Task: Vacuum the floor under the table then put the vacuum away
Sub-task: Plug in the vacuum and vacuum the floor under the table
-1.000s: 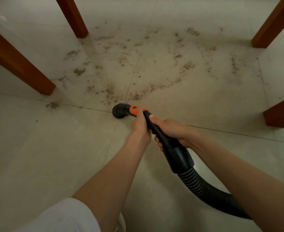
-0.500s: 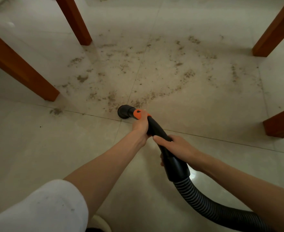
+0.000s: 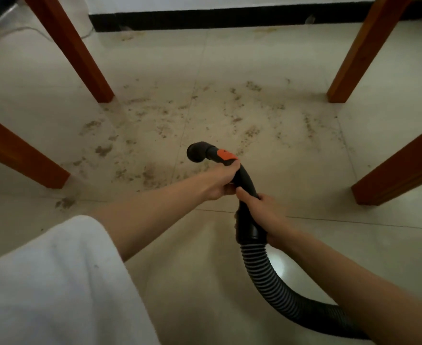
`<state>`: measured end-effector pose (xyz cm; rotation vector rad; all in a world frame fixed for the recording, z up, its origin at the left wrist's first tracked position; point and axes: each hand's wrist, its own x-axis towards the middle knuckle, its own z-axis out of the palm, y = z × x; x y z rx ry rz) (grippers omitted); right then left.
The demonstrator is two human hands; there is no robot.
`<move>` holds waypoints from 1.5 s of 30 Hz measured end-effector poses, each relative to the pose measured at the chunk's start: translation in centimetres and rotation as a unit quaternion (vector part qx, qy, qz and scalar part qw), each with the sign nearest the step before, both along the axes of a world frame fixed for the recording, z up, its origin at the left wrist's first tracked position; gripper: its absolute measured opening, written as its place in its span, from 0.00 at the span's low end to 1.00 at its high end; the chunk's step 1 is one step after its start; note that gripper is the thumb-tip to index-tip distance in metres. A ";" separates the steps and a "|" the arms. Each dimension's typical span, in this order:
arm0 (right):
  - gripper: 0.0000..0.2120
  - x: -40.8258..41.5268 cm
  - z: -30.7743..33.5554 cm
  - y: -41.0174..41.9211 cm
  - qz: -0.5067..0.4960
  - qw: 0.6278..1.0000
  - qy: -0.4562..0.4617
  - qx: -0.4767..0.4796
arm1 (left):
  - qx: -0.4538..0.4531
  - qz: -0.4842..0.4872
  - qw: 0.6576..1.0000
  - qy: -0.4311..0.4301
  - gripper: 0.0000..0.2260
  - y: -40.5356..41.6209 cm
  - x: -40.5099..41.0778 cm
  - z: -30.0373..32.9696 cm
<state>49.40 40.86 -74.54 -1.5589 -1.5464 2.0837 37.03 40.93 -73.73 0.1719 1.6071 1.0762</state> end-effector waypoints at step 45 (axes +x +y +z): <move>0.15 -5.3 -8.7 8.0 0.080 0.966 -0.197 0.150 | 0.036 -0.134 0.988 -0.073 0.28 -2.8 3.2 -8.9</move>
